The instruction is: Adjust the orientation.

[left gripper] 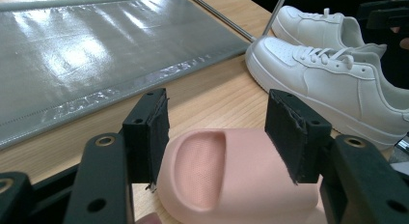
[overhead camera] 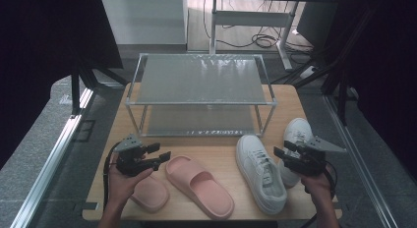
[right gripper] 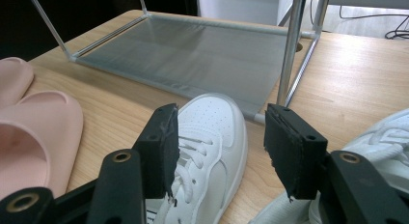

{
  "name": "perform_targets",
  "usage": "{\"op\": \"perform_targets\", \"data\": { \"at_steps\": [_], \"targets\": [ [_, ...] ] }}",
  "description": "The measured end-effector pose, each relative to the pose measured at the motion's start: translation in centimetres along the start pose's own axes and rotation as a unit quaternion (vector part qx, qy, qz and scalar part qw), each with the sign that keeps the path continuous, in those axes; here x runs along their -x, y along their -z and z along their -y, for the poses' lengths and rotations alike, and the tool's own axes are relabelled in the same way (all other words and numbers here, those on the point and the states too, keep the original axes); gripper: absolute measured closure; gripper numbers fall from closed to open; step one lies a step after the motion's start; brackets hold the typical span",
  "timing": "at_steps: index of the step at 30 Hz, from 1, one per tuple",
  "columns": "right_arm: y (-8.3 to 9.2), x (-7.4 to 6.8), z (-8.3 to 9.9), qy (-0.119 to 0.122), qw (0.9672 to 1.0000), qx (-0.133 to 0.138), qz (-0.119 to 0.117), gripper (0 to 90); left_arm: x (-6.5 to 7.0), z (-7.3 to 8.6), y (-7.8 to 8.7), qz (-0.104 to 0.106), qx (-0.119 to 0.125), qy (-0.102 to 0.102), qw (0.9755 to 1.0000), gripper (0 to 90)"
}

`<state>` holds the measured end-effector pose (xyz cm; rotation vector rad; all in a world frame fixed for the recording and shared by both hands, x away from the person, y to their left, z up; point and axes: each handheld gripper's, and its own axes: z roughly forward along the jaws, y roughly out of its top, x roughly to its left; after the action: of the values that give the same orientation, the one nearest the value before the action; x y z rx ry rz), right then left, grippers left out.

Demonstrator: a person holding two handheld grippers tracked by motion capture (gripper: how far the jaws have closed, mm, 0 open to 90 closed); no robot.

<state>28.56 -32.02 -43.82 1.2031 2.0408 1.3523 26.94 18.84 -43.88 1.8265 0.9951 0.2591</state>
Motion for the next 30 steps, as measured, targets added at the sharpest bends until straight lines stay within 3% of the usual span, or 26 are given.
{"op": "perform_targets", "data": {
  "at_steps": [20,23,24,27,30],
  "targets": [
    [-1.1,-0.6,-0.2,0.004,0.9999,-0.009,-0.006,47.1,0.0,0.4,0.2,-0.009,-0.007,0.000,0.9999,44.0],
    [-1.2,-0.6,-0.2,0.001,0.9999,-0.008,-0.008,47.1,0.3,0.6,-0.2,-0.004,-0.016,0.001,0.9999,50.5],
    [-1.2,-0.6,-0.2,0.002,0.9999,-0.007,-0.009,47.1,0.4,0.7,-0.4,-0.006,-0.019,0.002,0.9998,59.9],
    [-1.2,-0.7,-0.3,0.005,0.9999,-0.006,-0.013,47.1,0.7,1.0,-0.7,-0.011,-0.030,0.005,0.9995,75.7],
    [-1.3,-0.9,-0.4,0.007,0.9998,-0.006,-0.016,47.1,1.0,1.2,-1.0,-0.017,-0.040,0.008,0.9990,81.7]
  ]
}}
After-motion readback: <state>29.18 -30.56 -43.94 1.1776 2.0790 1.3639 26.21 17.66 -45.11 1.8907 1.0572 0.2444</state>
